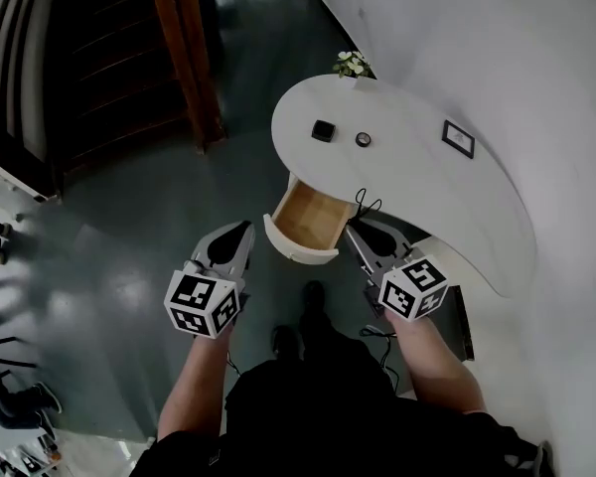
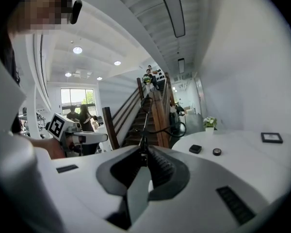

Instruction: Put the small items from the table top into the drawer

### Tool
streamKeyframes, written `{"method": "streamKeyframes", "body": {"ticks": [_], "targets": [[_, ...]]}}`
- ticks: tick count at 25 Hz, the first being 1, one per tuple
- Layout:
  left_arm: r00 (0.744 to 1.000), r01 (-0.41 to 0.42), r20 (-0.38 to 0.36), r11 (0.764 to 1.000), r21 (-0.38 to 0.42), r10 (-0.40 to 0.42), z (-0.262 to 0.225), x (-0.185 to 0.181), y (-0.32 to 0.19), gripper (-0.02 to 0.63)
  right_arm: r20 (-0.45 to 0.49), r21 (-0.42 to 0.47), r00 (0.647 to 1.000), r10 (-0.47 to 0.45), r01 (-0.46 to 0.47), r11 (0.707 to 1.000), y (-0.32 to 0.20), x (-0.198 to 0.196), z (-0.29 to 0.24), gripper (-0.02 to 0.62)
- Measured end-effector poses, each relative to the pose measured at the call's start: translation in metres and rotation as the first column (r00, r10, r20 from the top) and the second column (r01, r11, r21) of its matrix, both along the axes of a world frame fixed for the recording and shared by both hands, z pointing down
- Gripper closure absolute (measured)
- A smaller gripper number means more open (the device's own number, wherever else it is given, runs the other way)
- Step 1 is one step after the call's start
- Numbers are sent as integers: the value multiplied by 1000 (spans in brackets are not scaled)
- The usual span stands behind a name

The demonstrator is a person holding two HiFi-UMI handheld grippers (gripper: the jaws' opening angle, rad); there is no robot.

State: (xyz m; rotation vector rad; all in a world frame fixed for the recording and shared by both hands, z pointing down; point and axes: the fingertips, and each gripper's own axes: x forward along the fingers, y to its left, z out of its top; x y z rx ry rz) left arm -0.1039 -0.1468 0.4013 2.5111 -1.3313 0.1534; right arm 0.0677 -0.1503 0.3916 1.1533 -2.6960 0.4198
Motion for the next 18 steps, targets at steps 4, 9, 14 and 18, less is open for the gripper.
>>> {"method": "streamKeyframes", "body": {"ticks": [4,9,14,18], "targets": [[1000,6,12,1000,-19,-6,10,9,-25,595,2,-36,1000,-18,18,999,-34,5,23,557],[999,25,26,998,-54,-24,18,21,-61,595,-7,-69,998,-67,67,995,-74,6,46,557],[999,37,27,997,-64,-35,29,26,-88,595,-28,-104,994,-106,102,989,-100,3,69,557],[1000,13,25,997,-77,-11,44,17,-96,595,-74,-133,991,-109,99,986,-108,-12,85,557]]}}
